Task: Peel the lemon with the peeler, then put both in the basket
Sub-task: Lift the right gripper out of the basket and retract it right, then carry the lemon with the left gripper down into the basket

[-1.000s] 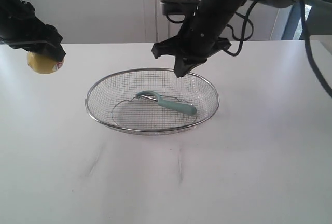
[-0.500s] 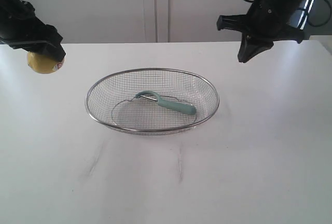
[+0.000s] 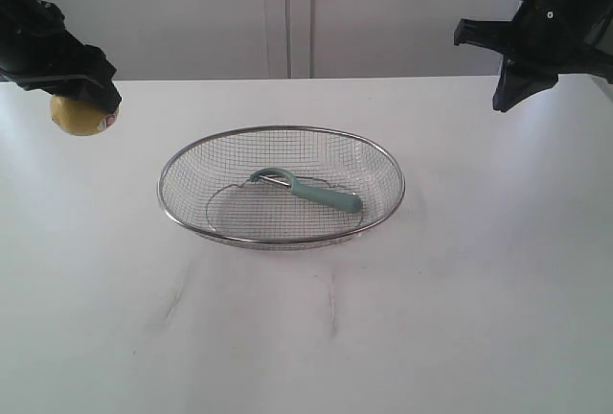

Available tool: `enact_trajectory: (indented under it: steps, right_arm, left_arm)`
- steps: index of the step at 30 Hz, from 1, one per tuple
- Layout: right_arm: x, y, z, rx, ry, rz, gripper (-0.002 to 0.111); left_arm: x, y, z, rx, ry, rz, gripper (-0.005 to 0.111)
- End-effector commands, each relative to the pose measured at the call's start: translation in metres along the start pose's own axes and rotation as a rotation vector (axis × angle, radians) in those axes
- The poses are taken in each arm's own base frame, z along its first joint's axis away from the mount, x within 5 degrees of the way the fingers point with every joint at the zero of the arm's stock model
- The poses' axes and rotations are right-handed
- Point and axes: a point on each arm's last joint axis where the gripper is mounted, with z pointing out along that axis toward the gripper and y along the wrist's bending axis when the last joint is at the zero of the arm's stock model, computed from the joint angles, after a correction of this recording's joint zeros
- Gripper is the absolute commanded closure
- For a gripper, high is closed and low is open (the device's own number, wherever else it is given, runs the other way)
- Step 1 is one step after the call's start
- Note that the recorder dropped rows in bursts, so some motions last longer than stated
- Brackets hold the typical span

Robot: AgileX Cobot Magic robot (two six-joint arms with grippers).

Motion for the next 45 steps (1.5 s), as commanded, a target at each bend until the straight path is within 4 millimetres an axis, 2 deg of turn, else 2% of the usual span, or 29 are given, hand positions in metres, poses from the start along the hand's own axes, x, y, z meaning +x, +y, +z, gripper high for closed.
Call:
enact_trajectory:
  steps: [1, 16, 27, 35, 45]
  right_arm:
    - [0.000, -0.003, -0.007, 0.009, -0.017, 0.004, 0.108]
    - [0.000, -0.003, -0.007, 0.009, -0.017, 0.004, 0.108]
    - [0.000, -0.002, -0.007, 0.006, -0.016, 0.005, 0.108]
    - [0.000, -0.002, -0.007, 0.004, -0.016, 0.006, 0.108]
    - [0.000, -0.002, -0.007, 0.004, -0.016, 0.006, 0.108]
  left_arm:
    - [0.000, -0.003, -0.005, 0.011, -0.013, -0.010, 0.107]
    - [-0.001, -0.003, -0.005, 0.007, -0.025, -0.012, 0.107]
    - [-0.006, -0.010, -0.006, 0.072, -0.059, -0.056, 0.107]
    - [-0.011, -0.037, -0.002, 0.115, -0.058, 0.038, 0.107]
    - [-0.017, -0.068, 0.015, 0.156, -0.065, 0.107, 0.107]
